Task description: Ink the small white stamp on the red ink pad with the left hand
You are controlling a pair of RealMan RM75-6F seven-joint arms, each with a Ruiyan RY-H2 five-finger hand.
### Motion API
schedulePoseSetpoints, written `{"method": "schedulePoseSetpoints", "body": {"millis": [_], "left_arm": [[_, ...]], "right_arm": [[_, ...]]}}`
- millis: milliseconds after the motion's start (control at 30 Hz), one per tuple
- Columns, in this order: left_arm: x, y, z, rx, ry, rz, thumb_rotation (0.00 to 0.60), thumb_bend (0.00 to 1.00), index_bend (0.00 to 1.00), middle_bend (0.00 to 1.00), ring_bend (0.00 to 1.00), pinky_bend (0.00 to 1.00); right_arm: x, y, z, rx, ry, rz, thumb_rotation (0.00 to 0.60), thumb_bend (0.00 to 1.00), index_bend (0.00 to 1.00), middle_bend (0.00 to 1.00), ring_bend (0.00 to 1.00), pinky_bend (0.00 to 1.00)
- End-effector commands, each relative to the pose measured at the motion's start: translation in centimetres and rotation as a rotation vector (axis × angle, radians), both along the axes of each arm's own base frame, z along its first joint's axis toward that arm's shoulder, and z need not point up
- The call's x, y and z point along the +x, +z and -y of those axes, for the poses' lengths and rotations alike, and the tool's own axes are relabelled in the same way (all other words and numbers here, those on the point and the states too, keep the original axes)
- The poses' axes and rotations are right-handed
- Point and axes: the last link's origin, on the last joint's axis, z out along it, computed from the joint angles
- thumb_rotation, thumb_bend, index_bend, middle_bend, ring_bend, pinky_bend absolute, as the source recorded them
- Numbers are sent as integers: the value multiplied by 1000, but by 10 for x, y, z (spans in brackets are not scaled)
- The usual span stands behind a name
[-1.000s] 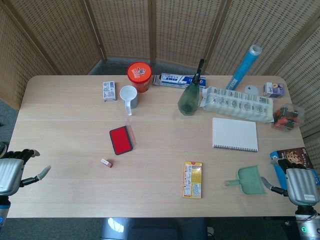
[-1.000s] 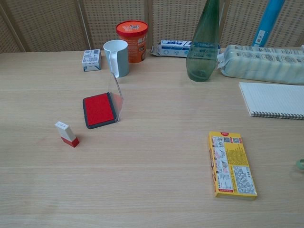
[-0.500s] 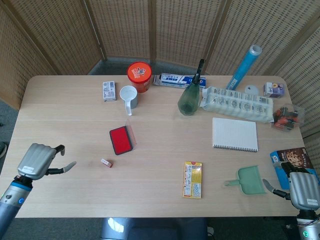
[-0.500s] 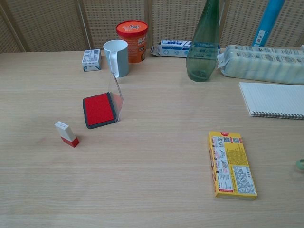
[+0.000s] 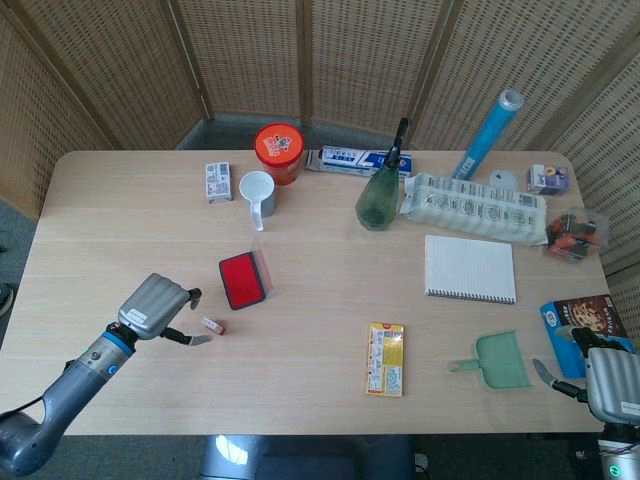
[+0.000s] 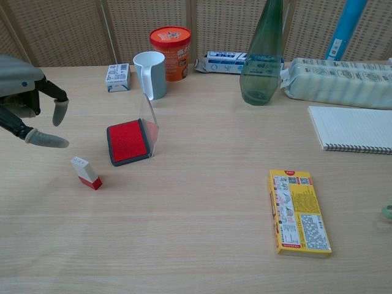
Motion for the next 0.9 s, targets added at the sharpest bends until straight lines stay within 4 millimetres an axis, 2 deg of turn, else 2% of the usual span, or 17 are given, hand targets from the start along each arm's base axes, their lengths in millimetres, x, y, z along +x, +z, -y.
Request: {"method": "schedulePoseSetpoints", "body": {"millis": [33, 167, 267, 367, 500, 633, 733, 800, 900], "left_arm": [[3, -4, 0, -11, -15, 12, 258, 23, 472, 1000, 1000, 1000], [2, -5, 1, 4, -24, 28, 387, 223, 459, 1000, 1000, 1000], [-4, -7, 4, 4, -26, 16, 438, 229, 357, 1000, 1000, 1000], [-9, -6, 8, 14, -49, -5, 448, 192, 273, 1000, 1000, 1000], [-15, -2, 11, 55, -96, -36, 468, 169, 226, 1000, 1000, 1000], [-19, -3, 16, 63, -80, 1, 505, 248, 232, 1000, 1000, 1000], [-19, -6, 19, 53, -42, 85, 508, 322, 314, 1000, 1000, 1000], [-20, -7, 19, 52, -31, 115, 510, 338, 350, 1000, 1000, 1000], [-27, -9, 17, 49, -11, 115, 506, 338, 352, 1000, 1000, 1000]], "right_arm": [[0, 1, 0, -8, -3, 0, 338, 279, 372, 440, 578, 527], [0, 2, 0, -20, -2, 6, 341, 279, 373, 443, 582, 531], [0, 1, 0, -21, 0, 8, 341, 278, 372, 445, 584, 532], [1, 1, 0, -23, 5, 9, 339, 279, 372, 446, 585, 533], [4, 1, 2, -26, 16, 9, 341, 279, 372, 448, 589, 537], [7, 1, 4, -34, 28, 10, 338, 279, 372, 452, 592, 542], [9, 1, 4, -38, 35, 11, 341, 279, 372, 452, 594, 543], [10, 1, 4, -42, 36, 10, 341, 279, 372, 453, 594, 543], [10, 3, 2, -52, 34, 9, 342, 279, 372, 453, 595, 543]]}}
